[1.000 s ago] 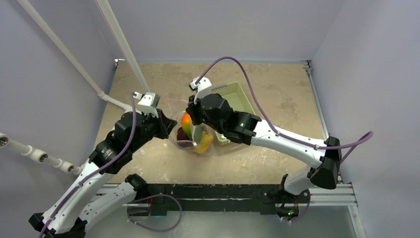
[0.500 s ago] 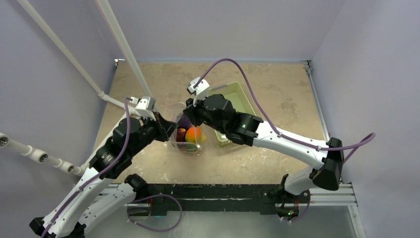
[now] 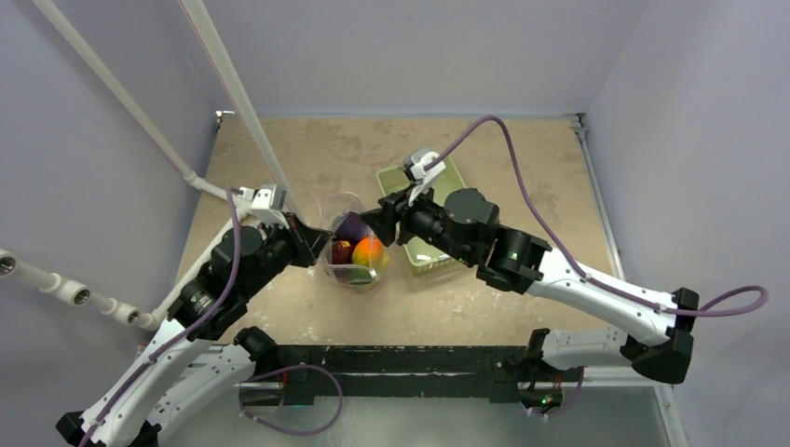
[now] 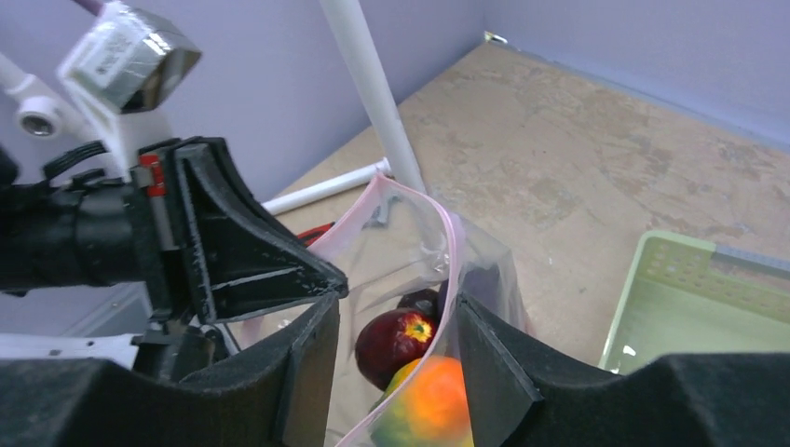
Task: Place the food in the zip-top bag and seal the zipper
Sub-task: Adjust the zipper food storage bag at the center of the board.
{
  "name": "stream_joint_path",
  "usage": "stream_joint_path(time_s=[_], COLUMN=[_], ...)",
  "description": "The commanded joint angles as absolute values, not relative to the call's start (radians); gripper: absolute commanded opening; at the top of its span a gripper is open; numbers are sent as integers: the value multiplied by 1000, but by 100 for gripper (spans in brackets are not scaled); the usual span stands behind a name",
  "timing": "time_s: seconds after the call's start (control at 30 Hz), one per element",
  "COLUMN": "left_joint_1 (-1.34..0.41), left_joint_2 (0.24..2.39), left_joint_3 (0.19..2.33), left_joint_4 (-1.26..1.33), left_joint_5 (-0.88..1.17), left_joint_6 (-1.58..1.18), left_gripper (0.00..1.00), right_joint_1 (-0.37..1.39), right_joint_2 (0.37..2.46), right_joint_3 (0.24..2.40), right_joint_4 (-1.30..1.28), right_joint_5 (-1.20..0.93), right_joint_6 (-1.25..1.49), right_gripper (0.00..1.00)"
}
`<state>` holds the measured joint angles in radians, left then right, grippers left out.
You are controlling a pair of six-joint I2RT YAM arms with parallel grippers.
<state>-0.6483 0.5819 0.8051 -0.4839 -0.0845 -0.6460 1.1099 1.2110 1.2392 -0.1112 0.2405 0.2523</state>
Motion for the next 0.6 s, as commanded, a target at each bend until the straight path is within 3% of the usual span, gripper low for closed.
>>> stream_joint_path(time_s=[0.0,0.37,0.57], left_joint_1=[-647,-647,-647], left_joint_2=[576,566,564], left_joint_3=[796,790,793], left_joint_4=[-443,-445,-451], left_joint_5=[-109,-129,-138], left_joint_6=[-673,-680,-675], left_gripper=[0,0,0], right_joint_1=[1112,1135,1250], right_joint_2=[1111,963,941], right_joint_3=[1173,990,919], right_joint_4=[-55,-12,21], right_joint_5=[145,80,216], right_joint_6=[283,312,359], right_gripper=[53,60,62])
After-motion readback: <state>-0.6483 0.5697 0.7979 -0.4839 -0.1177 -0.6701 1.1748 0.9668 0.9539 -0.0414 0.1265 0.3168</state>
